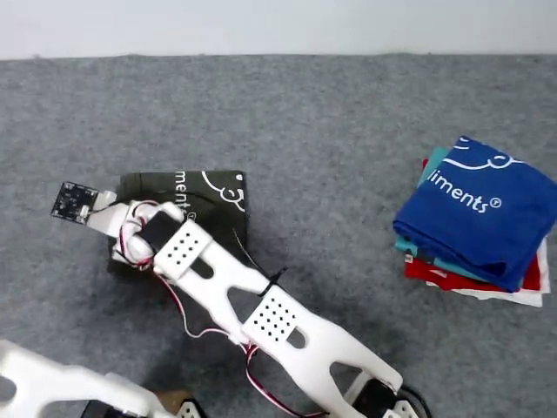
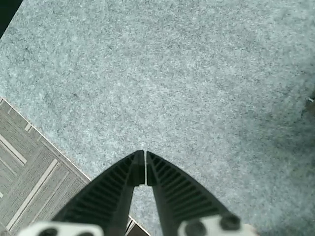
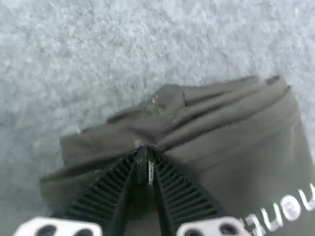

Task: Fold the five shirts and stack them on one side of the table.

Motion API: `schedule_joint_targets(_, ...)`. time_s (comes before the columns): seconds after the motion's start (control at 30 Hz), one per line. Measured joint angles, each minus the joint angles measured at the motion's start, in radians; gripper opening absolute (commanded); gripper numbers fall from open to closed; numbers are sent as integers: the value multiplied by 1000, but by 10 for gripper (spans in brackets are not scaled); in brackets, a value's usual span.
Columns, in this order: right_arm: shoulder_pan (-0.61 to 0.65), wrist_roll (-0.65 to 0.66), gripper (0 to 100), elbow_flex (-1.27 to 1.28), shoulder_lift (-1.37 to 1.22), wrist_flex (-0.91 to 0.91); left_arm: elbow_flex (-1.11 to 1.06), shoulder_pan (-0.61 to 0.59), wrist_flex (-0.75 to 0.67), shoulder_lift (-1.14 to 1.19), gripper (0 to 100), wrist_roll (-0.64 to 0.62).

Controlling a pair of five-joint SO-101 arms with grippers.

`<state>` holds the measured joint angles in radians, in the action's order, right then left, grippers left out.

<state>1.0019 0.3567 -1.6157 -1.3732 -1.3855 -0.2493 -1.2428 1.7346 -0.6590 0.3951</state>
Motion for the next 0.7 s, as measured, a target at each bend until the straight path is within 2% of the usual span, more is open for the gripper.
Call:
schedule_joint_targets(0.33,-12,2,16,0,192,-350,0,0,0,0,17,5)
schedule_joint_targets(0.4,-18,-28,20,0,210,-367,0,0,0,0,17,5)
schedule_joint_targets(0.47,-44,-103,71,0,233,-368,0,0,0,0,17,6)
schedule_joint_targets(0.6,-97,-267,247,3,281,-368,0,0,0,0,17,6)
schedule_joint_targets(0.7,-123,-400,308,55,321,-368,-3,0,0,0,17,8)
